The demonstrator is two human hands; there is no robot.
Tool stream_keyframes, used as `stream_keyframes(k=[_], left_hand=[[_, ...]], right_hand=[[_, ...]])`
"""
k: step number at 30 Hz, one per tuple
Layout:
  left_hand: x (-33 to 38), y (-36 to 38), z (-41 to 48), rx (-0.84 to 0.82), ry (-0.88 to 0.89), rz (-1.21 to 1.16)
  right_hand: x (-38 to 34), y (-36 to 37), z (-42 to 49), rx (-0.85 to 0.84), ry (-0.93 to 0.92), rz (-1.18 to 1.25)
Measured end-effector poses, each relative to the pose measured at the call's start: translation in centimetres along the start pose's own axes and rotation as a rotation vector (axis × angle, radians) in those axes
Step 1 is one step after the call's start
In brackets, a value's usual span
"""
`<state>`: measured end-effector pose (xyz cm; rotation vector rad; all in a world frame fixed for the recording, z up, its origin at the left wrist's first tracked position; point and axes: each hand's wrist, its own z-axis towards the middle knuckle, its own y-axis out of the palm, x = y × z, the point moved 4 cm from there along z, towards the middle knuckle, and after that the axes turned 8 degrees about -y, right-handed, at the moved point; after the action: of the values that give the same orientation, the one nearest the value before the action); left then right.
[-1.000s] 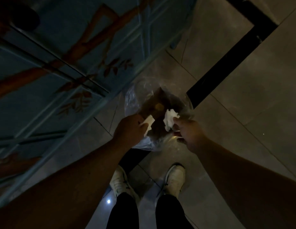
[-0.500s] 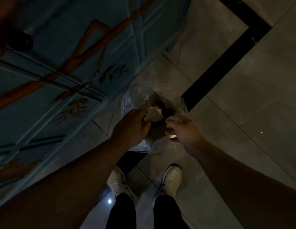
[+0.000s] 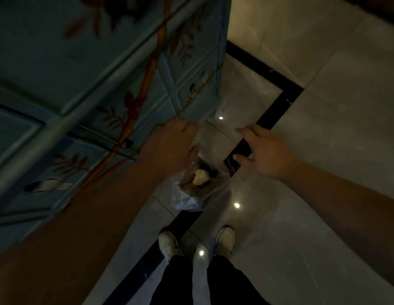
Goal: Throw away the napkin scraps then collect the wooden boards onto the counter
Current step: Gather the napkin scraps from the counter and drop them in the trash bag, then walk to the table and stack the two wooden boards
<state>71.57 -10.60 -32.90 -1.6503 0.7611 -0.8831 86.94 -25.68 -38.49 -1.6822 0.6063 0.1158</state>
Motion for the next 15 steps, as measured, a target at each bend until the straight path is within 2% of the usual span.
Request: stream_keyframes(k=[3, 7, 15], left_hand=[[3.0, -6.2, -0.3, 0.070, 0.079, 0.026], [7.0, -13.1, -1.7, 0.211, 0.240, 0.064], [14.3, -20.8, -5.8, 0.218, 0.562, 0.117]], right_hand=[[-1.6, -6.6, -2.8, 0.071, -0.061, -0.150], [-3.9, -14.3, -8.2, 0.176, -0.027, -0.264], [-9.4, -21.5, -18.5, 0.335, 0.210, -0.313]])
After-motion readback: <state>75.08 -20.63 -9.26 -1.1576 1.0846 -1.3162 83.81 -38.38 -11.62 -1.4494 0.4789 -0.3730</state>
